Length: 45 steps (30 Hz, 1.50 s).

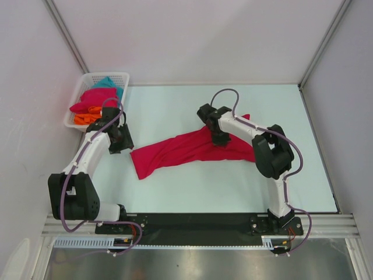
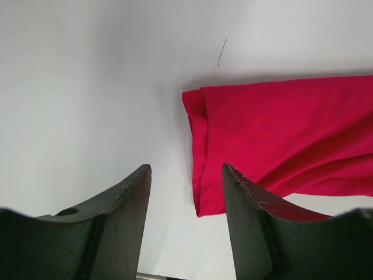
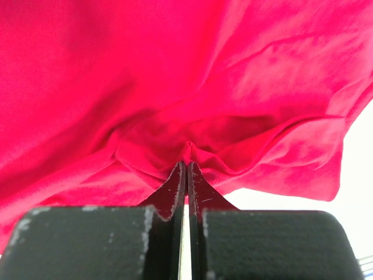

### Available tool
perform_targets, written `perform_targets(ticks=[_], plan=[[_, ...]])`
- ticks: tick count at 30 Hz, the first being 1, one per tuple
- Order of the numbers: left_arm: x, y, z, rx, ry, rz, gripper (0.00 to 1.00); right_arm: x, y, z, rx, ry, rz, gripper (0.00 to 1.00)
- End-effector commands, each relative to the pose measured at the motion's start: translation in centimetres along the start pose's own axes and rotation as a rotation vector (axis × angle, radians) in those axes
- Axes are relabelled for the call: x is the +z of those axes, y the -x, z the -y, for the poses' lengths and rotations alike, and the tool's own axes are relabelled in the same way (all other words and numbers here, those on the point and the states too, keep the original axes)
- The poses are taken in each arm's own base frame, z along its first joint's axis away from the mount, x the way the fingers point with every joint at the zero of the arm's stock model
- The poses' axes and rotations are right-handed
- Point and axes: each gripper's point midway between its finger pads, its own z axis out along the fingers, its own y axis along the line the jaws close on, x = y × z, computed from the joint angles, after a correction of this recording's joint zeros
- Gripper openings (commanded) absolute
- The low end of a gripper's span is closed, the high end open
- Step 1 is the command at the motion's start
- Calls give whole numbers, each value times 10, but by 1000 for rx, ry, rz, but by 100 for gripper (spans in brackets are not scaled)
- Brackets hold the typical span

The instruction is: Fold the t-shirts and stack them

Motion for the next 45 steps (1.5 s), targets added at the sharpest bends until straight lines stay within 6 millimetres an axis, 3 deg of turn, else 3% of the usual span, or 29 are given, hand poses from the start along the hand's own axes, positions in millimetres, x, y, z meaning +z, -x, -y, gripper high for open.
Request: perform_targets(ticks=[1, 9, 18, 22, 27, 31, 38, 45], plan=[[-9, 10, 1, 10, -24, 55, 57, -14, -4, -4, 45, 0, 43, 0], [-8, 5, 0, 12, -24, 49, 57, -12, -49, -26, 18, 19, -11, 4], [-10, 3, -4, 6, -23, 57, 57, -27, -59, -37, 15, 33, -2, 12], [-11, 4, -8, -10, -19, 60, 57, -35, -65, -39, 11, 33, 1, 28], [-14, 3, -8, -11, -26, 64, 57, -48, -64, -36, 18, 26, 31, 38], [-17, 3, -9, -13, -27, 70, 57, -55, -52, -25, 40, 11, 66, 40], [-18, 2, -10, -13, -25, 74, 57, -39, -29, 10, 108, -41, 71, 41], [-16, 3, -12, -12, -20, 72, 57, -30, -25, 49, 180, -84, 53, 41]])
